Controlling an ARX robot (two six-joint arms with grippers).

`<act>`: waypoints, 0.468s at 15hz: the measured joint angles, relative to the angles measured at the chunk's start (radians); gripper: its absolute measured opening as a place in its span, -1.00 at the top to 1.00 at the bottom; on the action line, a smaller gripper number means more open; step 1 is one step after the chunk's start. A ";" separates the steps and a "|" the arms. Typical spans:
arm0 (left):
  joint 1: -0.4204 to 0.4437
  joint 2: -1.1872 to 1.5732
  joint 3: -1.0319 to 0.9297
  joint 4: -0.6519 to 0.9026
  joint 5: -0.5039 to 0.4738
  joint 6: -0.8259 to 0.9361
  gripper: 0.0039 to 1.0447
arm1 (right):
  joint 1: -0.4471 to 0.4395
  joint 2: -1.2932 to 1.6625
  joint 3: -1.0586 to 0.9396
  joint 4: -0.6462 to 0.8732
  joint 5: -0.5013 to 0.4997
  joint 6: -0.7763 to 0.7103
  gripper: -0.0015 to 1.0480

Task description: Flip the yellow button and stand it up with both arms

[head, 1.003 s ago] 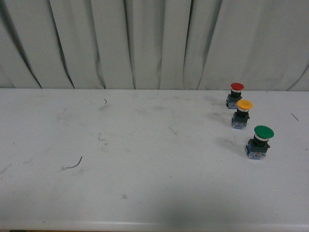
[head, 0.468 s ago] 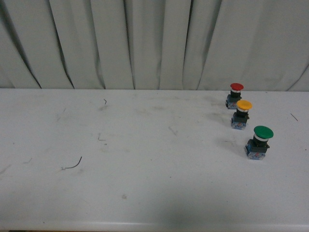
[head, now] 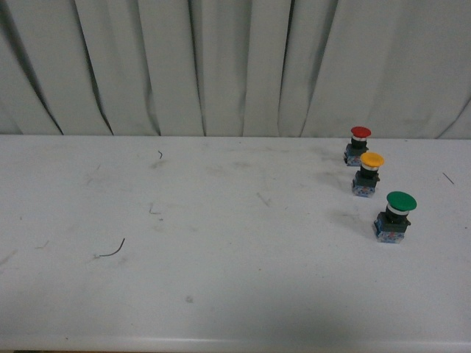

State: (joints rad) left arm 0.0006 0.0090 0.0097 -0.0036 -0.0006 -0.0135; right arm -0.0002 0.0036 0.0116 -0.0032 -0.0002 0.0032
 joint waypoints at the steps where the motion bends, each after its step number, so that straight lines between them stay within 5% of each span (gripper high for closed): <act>1: 0.000 0.000 0.000 0.000 0.000 0.000 -0.88 | 0.000 0.000 0.000 0.000 0.000 0.000 -0.90; 7: 0.000 0.000 0.000 0.000 0.000 0.000 -0.88 | 0.000 0.000 0.000 0.000 0.000 0.000 -0.87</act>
State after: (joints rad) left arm 0.0006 0.0090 0.0097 -0.0032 -0.0006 -0.0139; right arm -0.0002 0.0036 0.0116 -0.0032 -0.0002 0.0032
